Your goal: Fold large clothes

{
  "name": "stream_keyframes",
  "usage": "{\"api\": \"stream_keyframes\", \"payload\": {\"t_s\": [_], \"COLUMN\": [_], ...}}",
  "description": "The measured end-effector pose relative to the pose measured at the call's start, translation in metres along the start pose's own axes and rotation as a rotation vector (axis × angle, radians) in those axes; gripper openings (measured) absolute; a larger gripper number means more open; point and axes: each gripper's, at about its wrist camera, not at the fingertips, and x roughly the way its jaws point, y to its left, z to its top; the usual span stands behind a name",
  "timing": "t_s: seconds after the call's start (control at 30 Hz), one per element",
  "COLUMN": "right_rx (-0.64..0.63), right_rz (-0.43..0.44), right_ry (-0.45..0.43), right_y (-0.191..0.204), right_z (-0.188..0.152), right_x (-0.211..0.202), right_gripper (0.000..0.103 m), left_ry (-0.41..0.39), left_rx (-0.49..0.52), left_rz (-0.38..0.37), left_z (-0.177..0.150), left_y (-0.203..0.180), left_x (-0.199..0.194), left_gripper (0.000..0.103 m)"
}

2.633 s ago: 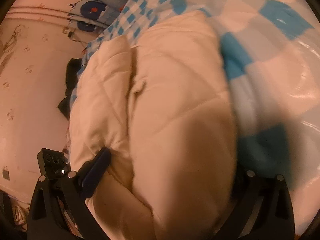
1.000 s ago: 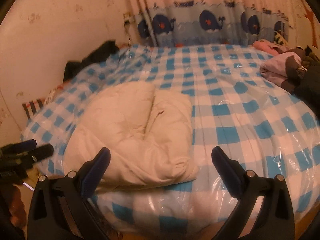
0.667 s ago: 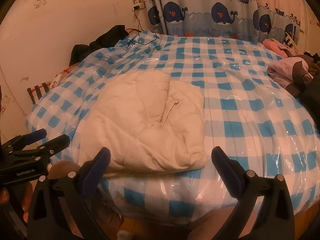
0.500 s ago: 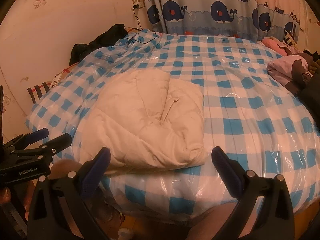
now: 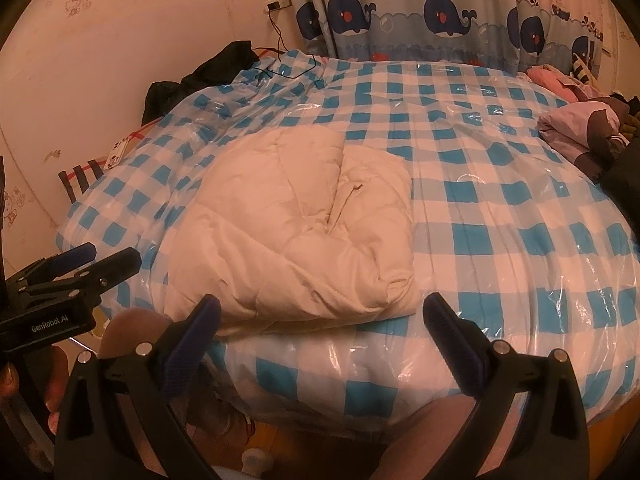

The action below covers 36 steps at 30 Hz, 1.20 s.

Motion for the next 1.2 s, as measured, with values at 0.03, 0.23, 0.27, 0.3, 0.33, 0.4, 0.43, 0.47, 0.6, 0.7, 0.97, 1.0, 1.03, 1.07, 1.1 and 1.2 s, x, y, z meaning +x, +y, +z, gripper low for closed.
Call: {"api": "stream_keyframes", "payload": {"t_s": [0.03, 0.23, 0.27, 0.3, 0.33, 0.4, 0.43, 0.47, 0.6, 0.7, 0.97, 1.0, 1.03, 1.07, 1.1, 1.2], "right_rx": [0.001, -0.001, -0.002, -0.001, -0.001, -0.001, 0.000, 0.001, 0.004, 0.003, 0.005, 0.004, 0.005, 0.005, 0.006, 0.007], "right_rz": [0.002, 0.015, 0.017, 0.019, 0.021, 0.023, 0.025, 0.026, 0.030, 0.030, 0.031, 0.031, 0.031, 0.032, 0.033, 0.032], "right_ry": [0.001, 0.010, 0.011, 0.012, 0.013, 0.015, 0.016, 0.017, 0.019, 0.020, 0.021, 0.021, 0.022, 0.022, 0.022, 0.022], "right_y": [0.000, 0.000, -0.002, -0.001, -0.002, -0.003, -0.003, -0.003, -0.003, -0.003, -0.002, -0.002, -0.002, -0.002, -0.002, -0.002], "right_z": [0.000, -0.003, -0.002, -0.003, -0.003, -0.002, -0.002, -0.002, -0.002, -0.002, -0.003, -0.003, -0.003, -0.003, -0.004, -0.004], "right_x": [0.000, 0.002, 0.002, 0.003, 0.003, 0.002, 0.003, 0.003, 0.004, 0.004, 0.004, 0.004, 0.004, 0.004, 0.005, 0.005], "right_gripper": [0.098, 0.098, 0.098, 0.098, 0.098, 0.098, 0.098, 0.098, 0.098, 0.098, 0.098, 0.098, 0.098, 0.098, 0.098, 0.098], "left_ry": [-0.003, -0.013, -0.015, -0.018, -0.020, -0.026, -0.029, -0.030, -0.034, -0.037, -0.040, -0.040, -0.041, -0.040, -0.041, -0.042], "left_rx": [0.003, 0.011, 0.013, 0.014, 0.016, 0.018, 0.020, 0.020, 0.021, 0.023, 0.022, 0.023, 0.023, 0.023, 0.024, 0.025], "left_rz": [0.003, 0.014, 0.015, 0.018, 0.020, 0.027, 0.029, 0.030, 0.035, 0.036, 0.040, 0.041, 0.041, 0.042, 0.046, 0.047], "left_z": [0.000, 0.005, 0.005, 0.007, 0.006, 0.007, 0.006, 0.006, 0.005, 0.006, 0.005, 0.006, 0.006, 0.005, 0.006, 0.008], "left_y": [0.000, 0.004, 0.004, 0.006, 0.004, 0.004, 0.002, 0.002, 0.002, 0.004, 0.003, 0.003, 0.004, 0.002, 0.003, 0.006], "left_x": [0.000, -0.005, -0.006, -0.006, -0.009, -0.011, -0.012, -0.012, -0.012, -0.013, -0.013, -0.013, -0.013, -0.013, -0.013, -0.012], "left_gripper": [0.095, 0.095, 0.095, 0.095, 0.095, 0.095, 0.095, 0.095, 0.095, 0.095, 0.095, 0.095, 0.095, 0.095, 0.095, 0.095]}}
